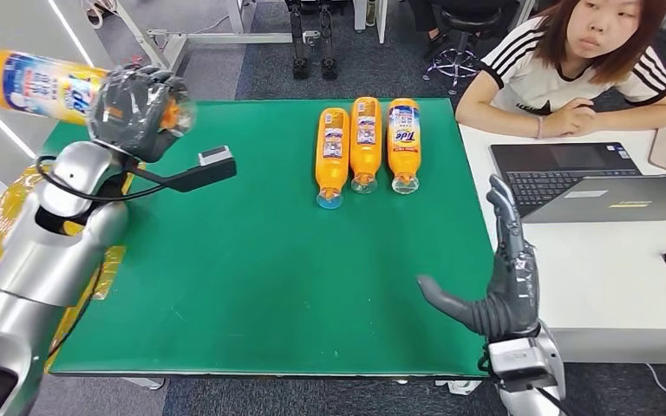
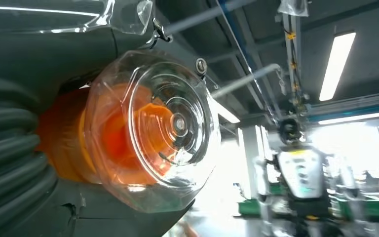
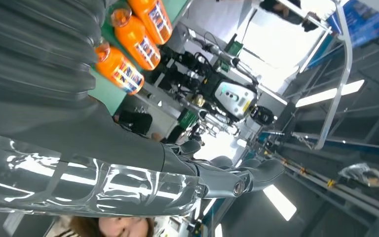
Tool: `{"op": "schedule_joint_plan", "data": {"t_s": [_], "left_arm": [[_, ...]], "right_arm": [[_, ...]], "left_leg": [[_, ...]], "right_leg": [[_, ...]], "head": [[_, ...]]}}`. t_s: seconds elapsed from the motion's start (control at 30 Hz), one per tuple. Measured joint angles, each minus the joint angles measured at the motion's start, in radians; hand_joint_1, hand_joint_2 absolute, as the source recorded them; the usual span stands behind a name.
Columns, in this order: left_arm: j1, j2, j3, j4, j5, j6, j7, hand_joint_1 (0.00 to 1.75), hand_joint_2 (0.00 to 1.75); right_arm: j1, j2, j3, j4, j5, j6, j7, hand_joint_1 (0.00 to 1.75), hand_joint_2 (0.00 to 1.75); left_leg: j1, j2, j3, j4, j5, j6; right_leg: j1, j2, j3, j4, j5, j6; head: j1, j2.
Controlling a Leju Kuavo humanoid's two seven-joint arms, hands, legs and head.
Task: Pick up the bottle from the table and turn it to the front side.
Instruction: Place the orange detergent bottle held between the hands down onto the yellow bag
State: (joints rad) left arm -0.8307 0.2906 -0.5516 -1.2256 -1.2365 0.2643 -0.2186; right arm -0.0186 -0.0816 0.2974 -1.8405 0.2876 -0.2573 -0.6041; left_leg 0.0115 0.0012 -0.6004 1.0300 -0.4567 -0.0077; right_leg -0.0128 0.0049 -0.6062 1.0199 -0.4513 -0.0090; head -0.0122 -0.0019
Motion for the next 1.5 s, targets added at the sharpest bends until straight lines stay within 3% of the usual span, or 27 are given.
{"op": "schedule_joint_plan", "data": {"t_s": [0.13, 0.23, 0.37, 0.57, 0.73, 0.87, 1.03, 1.23, 1.5], "left_arm": [[0.091, 0.12, 0.055, -0.064, -0.027, 0.013, 0.014, 1.75, 1.75], [0.215, 0.184, 0.119, -0.12, -0.084, 0.032, 0.028, 1.75, 1.75], [0.382, 0.223, 0.202, -0.184, -0.159, 0.032, 0.042, 1.75, 1.75], [0.521, 0.238, 0.269, -0.232, -0.194, -0.002, 0.053, 1.75, 1.75], [0.634, 0.226, 0.283, -0.242, -0.209, 0.0, 0.056, 1.75, 1.75], [0.652, 0.196, 0.278, -0.229, -0.203, -0.004, 0.042, 1.75, 1.75], [0.621, 0.118, 0.25, -0.144, -0.186, -0.014, 0.035, 1.75, 1.75], [0.53, 0.032, 0.219, 0.048, -0.175, -0.001, 0.029, 1.75, 1.75], [0.45, -0.032, 0.211, 0.265, -0.19, 0.014, 0.081, 1.75, 1.75]], "right_arm": [[0.034, -0.01, -0.017, -0.025, 0.01, -0.015, -0.02, 0.0, 1.75], [0.048, -0.01, -0.018, -0.029, 0.029, -0.008, -0.025, 0.0, 1.75], [0.053, -0.01, -0.018, -0.03, 0.051, -0.007, -0.025, 0.0, 1.75], [0.055, -0.009, -0.018, -0.034, 0.059, 0.003, -0.023, 0.0, 1.75], [0.055, -0.008, -0.019, -0.047, 0.064, 0.014, -0.011, 0.0, 1.75], [0.055, -0.007, -0.019, -0.055, 0.076, 0.021, -0.003, 0.0, 1.75], [0.066, -0.005, -0.02, -0.079, 0.09, 0.016, 0.003, 0.0, 1.75], [0.106, -0.005, -0.021, -0.111, 0.105, 0.005, 0.008, 0.0, 1.75], [0.119, -0.005, -0.021, -0.116, 0.116, 0.01, 0.019, 0.0, 1.75]], "left_leg": [[0.0, 0.001, 0.001, -0.001, 0.0, 0.0], [0.0, 0.003, 0.002, -0.002, -0.001, -0.001], [0.0, 0.002, 0.001, -0.002, -0.001, -0.001], [-0.001, 0.002, 0.001, -0.001, -0.001, -0.001], [0.0, 0.001, 0.001, -0.001, -0.001, -0.001], [0.0, 0.0, 0.001, -0.001, -0.001, -0.001], [0.0, -0.001, 0.001, -0.001, -0.001, -0.001], [0.0, 0.0, 0.001, 0.0, -0.001, -0.001], [0.0, -0.001, 0.001, 0.0, -0.001, -0.001]], "right_leg": [[0.0, 0.001, 0.0, 0.0, -0.001, 0.0], [0.0, 0.004, 0.0, 0.0, -0.001, 0.0], [0.0, 0.002, 0.0, -0.001, -0.001, 0.0], [0.0, 0.001, 0.001, -0.001, -0.001, 0.0], [0.0, 0.001, 0.0, -0.002, -0.001, 0.0], [0.0, -0.001, 0.0, -0.002, -0.001, 0.0], [0.0, -0.001, 0.001, -0.002, -0.001, 0.0], [0.0, -0.001, 0.001, -0.002, -0.001, 0.0], [0.0, -0.001, 0.001, -0.002, -0.001, 0.0]], "head": [[0.0, 0.0], [0.0, 0.0], [0.0, 0.0], [0.0, 0.0], [0.0, 0.0], [0.0, 0.0], [0.0, 0.0], [0.0, 0.0], [0.0, 0.0]]}}
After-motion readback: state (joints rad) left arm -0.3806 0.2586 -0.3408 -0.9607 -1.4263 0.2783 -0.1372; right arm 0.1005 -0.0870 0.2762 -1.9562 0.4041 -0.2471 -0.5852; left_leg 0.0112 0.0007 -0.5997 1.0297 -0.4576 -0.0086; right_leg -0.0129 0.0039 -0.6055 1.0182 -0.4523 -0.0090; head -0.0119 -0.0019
